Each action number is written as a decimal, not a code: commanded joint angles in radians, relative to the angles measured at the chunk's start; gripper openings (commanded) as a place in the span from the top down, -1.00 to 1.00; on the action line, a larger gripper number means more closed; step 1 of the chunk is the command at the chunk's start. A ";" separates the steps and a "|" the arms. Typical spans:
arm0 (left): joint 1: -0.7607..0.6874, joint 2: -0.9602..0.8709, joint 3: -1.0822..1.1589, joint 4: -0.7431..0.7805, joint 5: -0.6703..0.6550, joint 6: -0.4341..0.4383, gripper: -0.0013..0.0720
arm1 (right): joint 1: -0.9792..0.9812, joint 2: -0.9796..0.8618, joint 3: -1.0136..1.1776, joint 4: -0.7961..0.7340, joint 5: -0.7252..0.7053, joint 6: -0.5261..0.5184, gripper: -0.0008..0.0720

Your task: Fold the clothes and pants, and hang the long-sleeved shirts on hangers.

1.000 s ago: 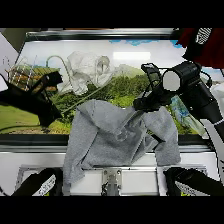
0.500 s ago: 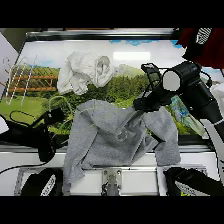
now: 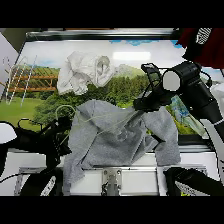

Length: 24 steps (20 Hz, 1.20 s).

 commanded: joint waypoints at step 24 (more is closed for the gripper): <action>-0.253 -0.299 -0.001 0.041 0.384 -0.207 0.94 | 0.000 -0.001 0.000 0.000 0.000 0.000 0.93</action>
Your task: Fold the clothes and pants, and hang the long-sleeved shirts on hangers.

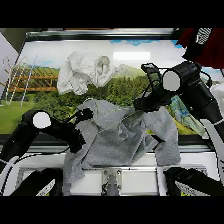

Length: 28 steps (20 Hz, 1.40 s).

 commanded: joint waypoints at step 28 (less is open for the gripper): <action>-0.002 -0.063 0.001 -0.133 0.153 0.264 0.93 | 0.240 -0.001 0.110 0.152 -0.185 -0.064 0.93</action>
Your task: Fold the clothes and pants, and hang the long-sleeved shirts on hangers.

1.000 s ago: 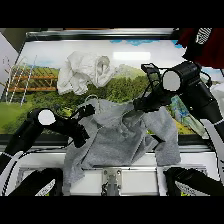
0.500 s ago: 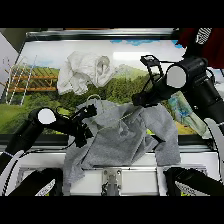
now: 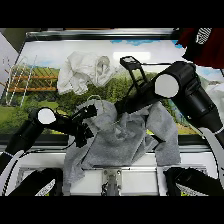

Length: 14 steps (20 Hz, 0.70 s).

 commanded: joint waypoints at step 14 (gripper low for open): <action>0.000 0.000 0.001 -0.006 0.021 0.002 0.93 | 0.152 -0.031 0.002 0.092 -0.129 -0.002 0.92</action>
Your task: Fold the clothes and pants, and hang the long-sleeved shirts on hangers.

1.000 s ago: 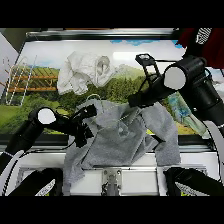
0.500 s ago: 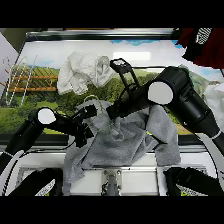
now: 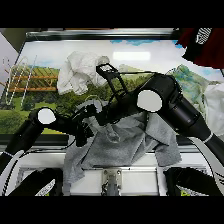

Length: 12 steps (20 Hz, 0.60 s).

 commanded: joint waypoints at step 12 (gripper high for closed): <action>0.000 0.000 0.001 -0.001 0.004 -0.001 0.93 | -0.026 0.022 0.002 0.053 0.111 -0.004 -0.75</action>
